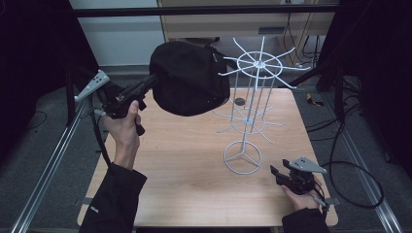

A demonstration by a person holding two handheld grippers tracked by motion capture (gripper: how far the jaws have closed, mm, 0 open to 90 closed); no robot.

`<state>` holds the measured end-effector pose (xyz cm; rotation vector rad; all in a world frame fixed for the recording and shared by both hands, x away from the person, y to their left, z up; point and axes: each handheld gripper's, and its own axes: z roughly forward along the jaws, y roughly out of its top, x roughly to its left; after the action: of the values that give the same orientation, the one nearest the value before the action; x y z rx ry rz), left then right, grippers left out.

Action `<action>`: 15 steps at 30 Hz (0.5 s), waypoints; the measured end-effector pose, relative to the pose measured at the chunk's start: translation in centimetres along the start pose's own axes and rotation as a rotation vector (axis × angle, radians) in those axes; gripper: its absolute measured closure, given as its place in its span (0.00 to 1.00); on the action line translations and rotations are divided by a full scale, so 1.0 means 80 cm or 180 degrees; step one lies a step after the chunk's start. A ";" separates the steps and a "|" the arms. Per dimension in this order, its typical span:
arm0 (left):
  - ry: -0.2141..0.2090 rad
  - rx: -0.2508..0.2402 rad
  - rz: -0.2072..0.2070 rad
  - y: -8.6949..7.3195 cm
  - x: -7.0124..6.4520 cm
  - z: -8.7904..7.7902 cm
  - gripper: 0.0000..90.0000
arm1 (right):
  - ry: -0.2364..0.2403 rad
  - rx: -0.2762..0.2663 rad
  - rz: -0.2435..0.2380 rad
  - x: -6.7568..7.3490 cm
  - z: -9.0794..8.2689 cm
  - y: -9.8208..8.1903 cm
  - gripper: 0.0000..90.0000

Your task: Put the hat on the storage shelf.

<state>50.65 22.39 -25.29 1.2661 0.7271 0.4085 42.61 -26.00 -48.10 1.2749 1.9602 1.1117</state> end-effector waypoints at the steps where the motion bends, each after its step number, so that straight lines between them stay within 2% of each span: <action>1: -0.0005 0.0008 -0.0018 -0.002 0.003 0.000 0.97 | -0.0001 0.0000 0.0002 0.000 0.000 0.000 0.50; 5: 0.0012 0.0037 -0.0037 -0.007 0.006 -0.001 0.97 | -0.0001 0.0001 0.0000 0.000 0.000 0.000 0.50; 8: 0.0034 0.0105 0.0033 -0.012 0.005 -0.001 0.97 | 0.0001 0.0003 -0.0004 0.000 0.000 0.000 0.50; 15: 0.0110 0.0420 0.0217 -0.033 0.008 0.003 0.96 | 0.0008 0.0011 -0.0014 0.001 0.001 0.000 0.50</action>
<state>51.00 21.87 -27.90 1.4140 0.7513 0.4446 42.61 -25.93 -48.14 1.2708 1.9667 1.1090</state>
